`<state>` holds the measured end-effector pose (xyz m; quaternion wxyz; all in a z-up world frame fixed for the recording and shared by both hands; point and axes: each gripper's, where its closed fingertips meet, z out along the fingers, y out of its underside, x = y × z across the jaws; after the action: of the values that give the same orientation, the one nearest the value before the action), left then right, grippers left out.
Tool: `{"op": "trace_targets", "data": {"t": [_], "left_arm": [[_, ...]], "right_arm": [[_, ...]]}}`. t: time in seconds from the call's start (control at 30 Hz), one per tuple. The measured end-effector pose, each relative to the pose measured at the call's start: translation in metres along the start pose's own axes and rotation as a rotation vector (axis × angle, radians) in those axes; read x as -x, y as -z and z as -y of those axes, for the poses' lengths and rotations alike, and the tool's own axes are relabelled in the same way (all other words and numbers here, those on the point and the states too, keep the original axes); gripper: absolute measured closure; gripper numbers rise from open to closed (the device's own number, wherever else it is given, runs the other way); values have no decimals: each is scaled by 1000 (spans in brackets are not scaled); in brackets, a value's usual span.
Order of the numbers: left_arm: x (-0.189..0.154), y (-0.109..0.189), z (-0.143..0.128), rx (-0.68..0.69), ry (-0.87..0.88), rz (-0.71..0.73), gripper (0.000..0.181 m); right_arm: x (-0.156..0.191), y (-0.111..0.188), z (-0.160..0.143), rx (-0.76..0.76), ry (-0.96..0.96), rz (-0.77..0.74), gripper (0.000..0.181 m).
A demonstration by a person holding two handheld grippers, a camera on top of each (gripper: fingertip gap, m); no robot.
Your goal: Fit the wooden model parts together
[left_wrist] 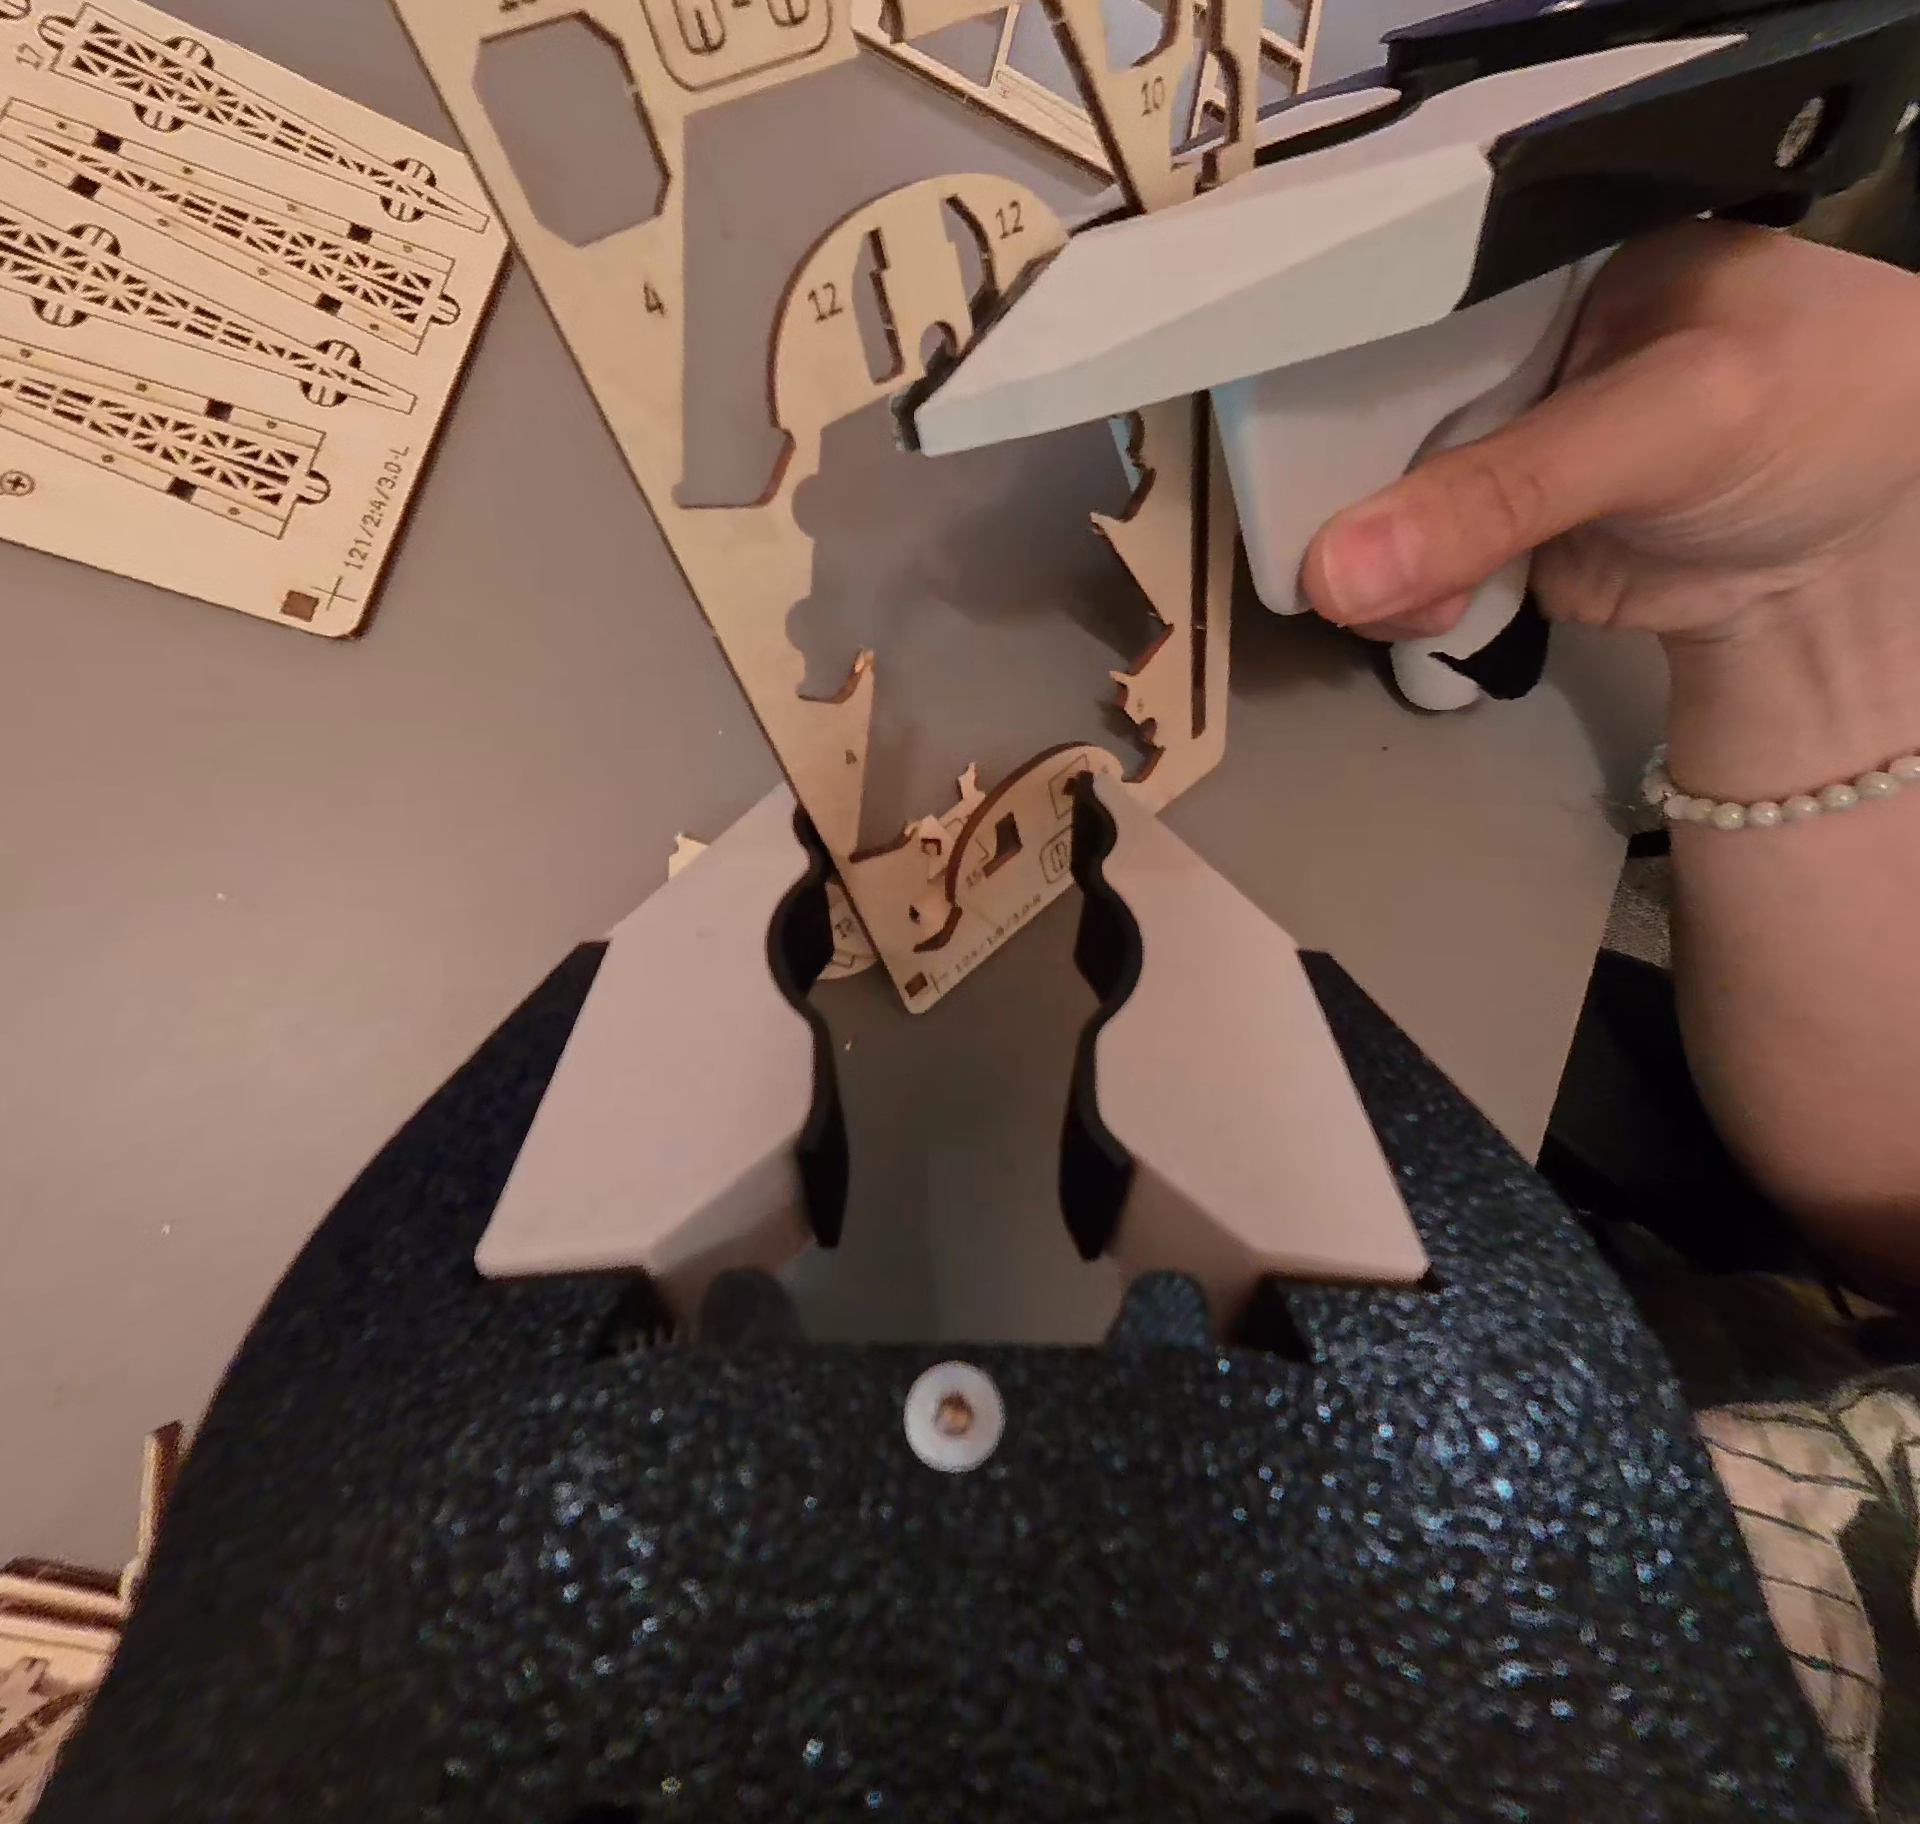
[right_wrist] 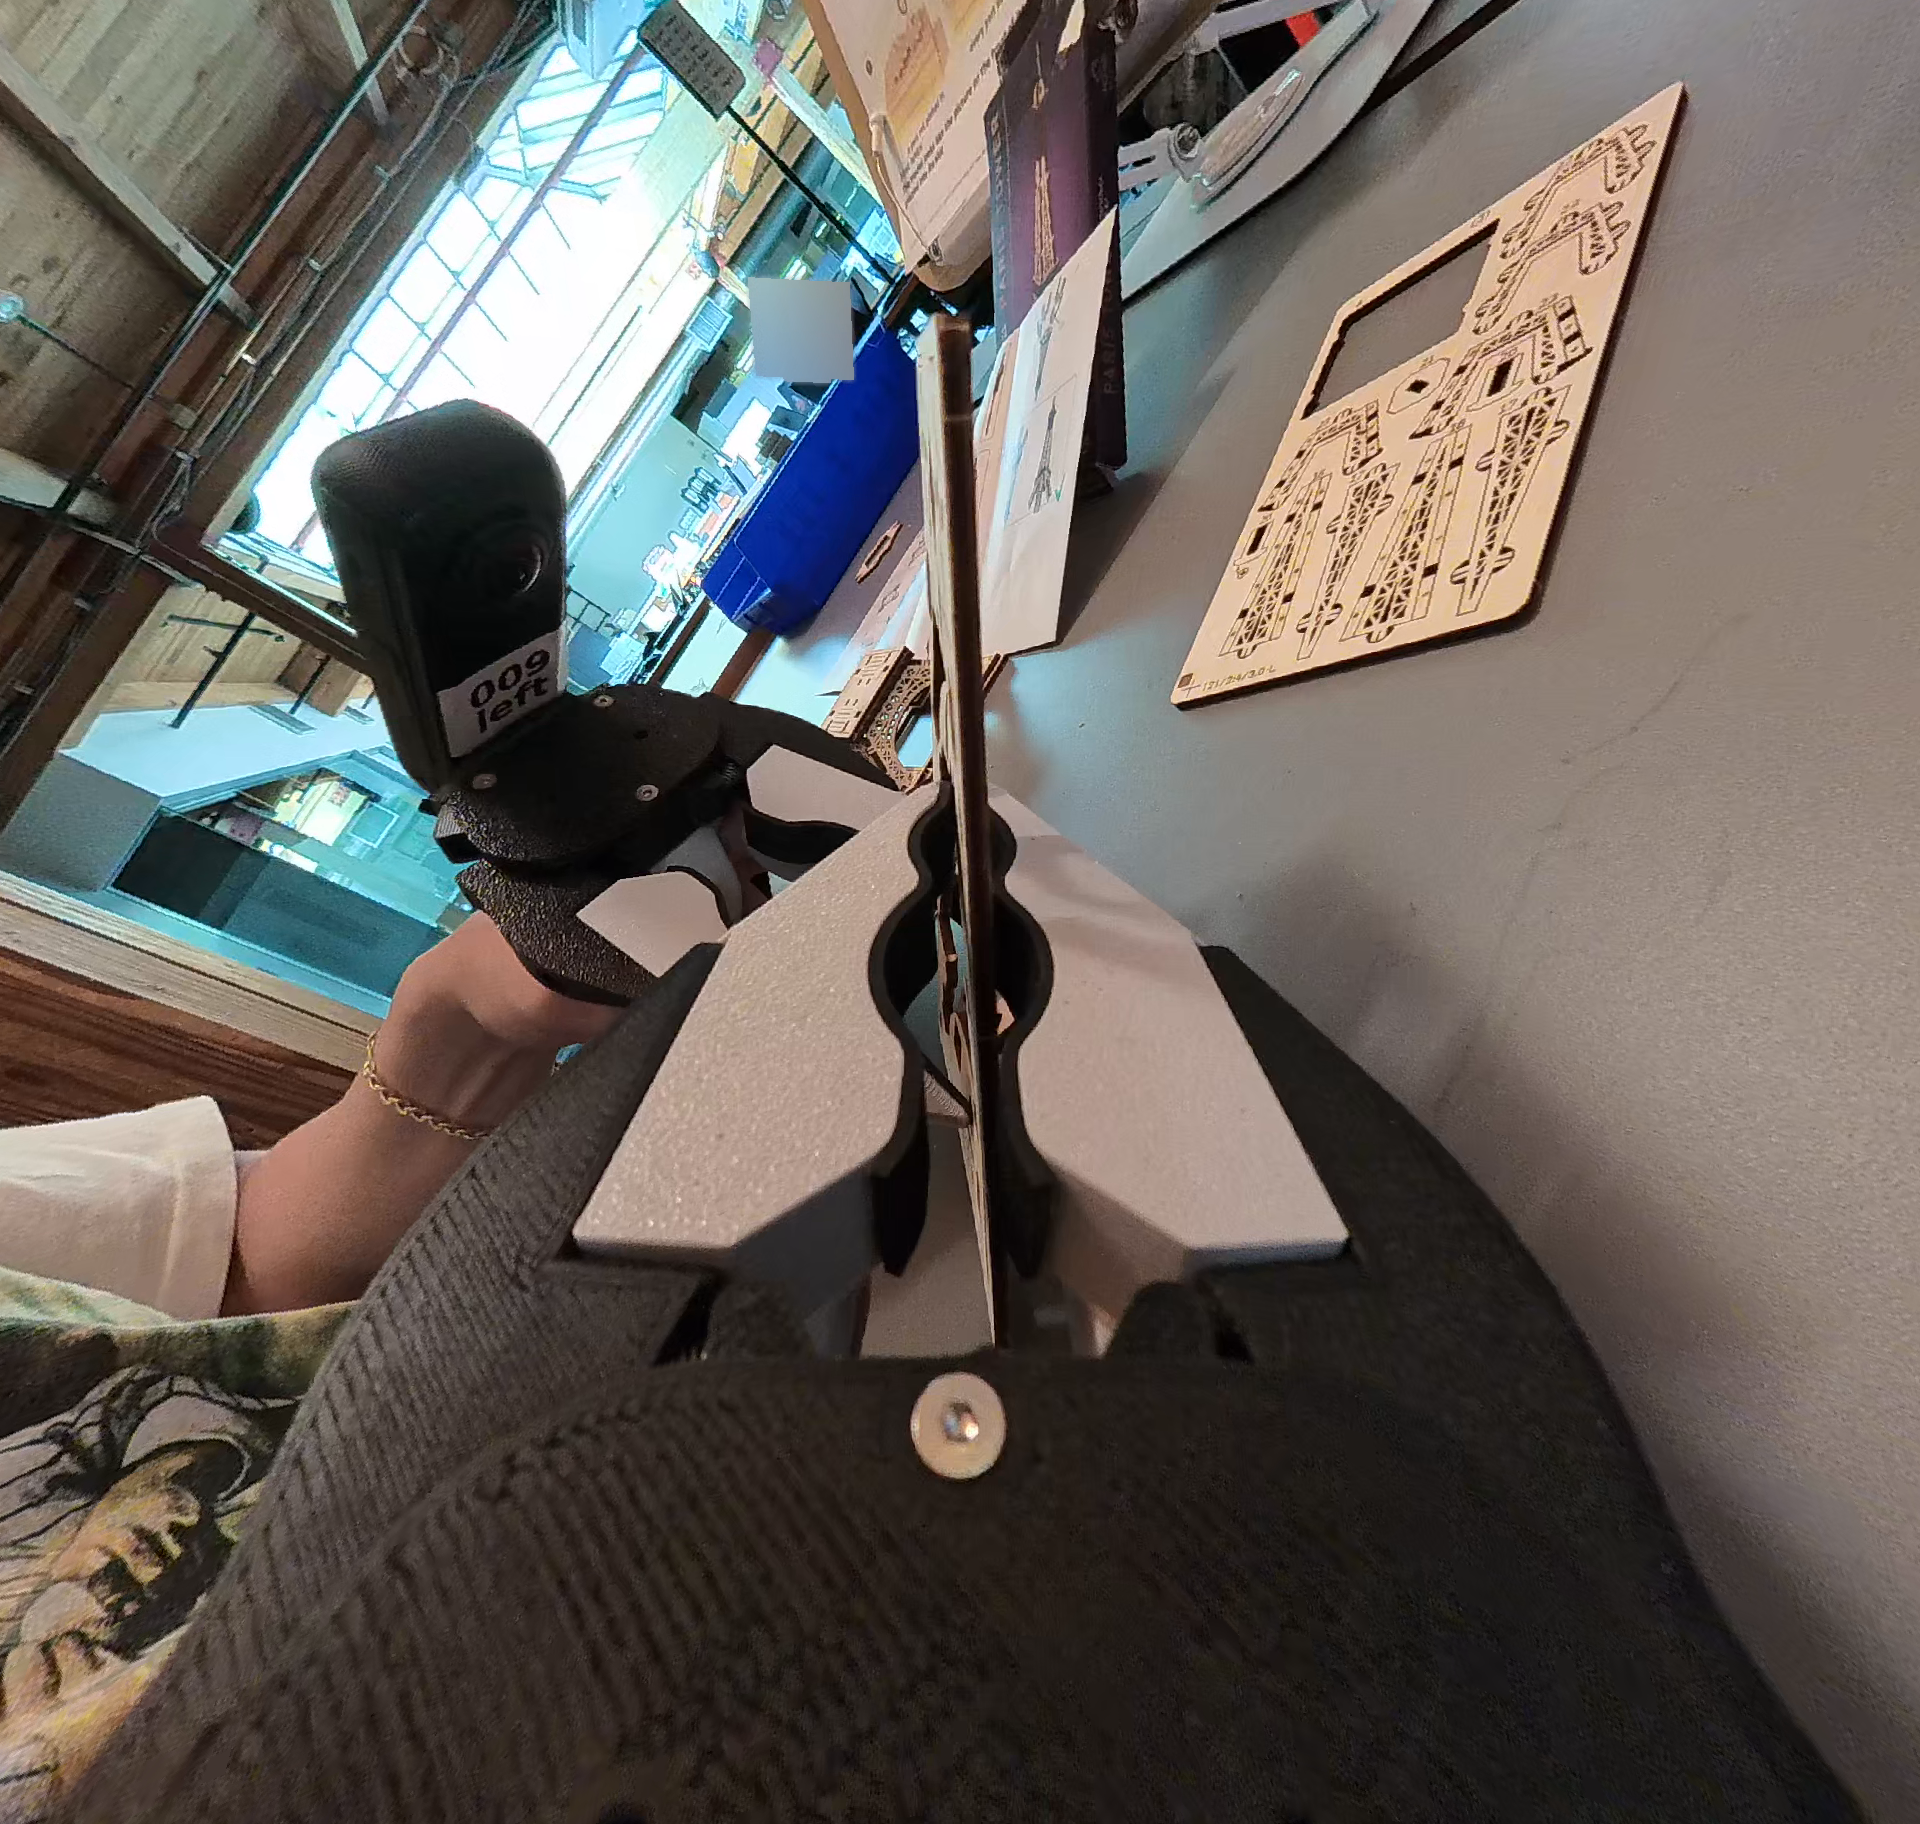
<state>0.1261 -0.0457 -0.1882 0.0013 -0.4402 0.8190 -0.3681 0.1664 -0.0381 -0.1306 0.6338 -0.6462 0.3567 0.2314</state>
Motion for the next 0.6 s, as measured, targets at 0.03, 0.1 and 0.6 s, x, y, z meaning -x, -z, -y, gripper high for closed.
{"op": "trace_targets", "data": {"t": [0.03, 0.1, 0.6], "left_arm": [[0, 0, 0, 4, -5, 8, 138], [0, 0, 0, 7, -9, 18, 138], [1, 0, 0, -4, -22, 39, 139]], "right_arm": [[0, 0, 0, 0, -1, -1, 181], [-1, 0, 0, 0, -1, -5, 181], [0, -1, 0, -1, 1, -4, 181]]}}
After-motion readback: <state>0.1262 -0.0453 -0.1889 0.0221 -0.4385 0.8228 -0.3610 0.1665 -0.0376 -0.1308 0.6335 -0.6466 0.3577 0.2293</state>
